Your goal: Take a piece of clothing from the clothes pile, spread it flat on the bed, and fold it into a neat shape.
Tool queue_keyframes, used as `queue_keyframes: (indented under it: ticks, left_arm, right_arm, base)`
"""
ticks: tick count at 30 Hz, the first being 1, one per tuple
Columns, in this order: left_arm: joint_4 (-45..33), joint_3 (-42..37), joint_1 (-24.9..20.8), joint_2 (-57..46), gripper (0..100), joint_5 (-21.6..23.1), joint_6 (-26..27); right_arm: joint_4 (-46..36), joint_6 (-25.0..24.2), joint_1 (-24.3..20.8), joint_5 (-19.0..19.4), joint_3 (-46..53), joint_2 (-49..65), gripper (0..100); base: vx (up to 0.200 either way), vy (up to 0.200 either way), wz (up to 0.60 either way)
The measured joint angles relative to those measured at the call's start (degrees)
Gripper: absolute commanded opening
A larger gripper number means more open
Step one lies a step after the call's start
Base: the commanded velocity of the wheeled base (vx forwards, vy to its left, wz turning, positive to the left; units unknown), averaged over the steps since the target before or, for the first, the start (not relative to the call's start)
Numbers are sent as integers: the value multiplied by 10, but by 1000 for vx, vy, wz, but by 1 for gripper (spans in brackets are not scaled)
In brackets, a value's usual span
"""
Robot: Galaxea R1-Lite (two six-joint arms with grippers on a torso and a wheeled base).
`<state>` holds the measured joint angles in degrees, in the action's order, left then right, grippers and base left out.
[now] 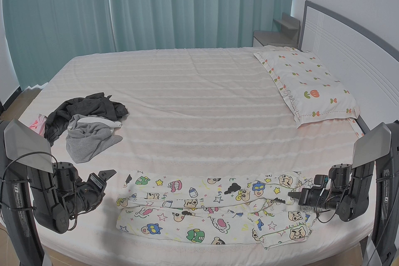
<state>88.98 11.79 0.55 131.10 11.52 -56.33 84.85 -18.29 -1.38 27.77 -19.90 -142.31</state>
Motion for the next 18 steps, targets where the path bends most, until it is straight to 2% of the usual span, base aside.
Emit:
queue_keyframes:
  ticks: [7, 18]
  left_arm:
    - [0, 0, 0, 0, 100, 0, 0]
    - [0, 0, 0, 2, 100, -1, 1]
  right_arm:
    - [39, -2, 3, 4, 24, 7, 0]
    - [41, -3, 18, 16, 68, 55, 0]
  base:
    - [0, 0, 0]
    - [0, 0, 0]
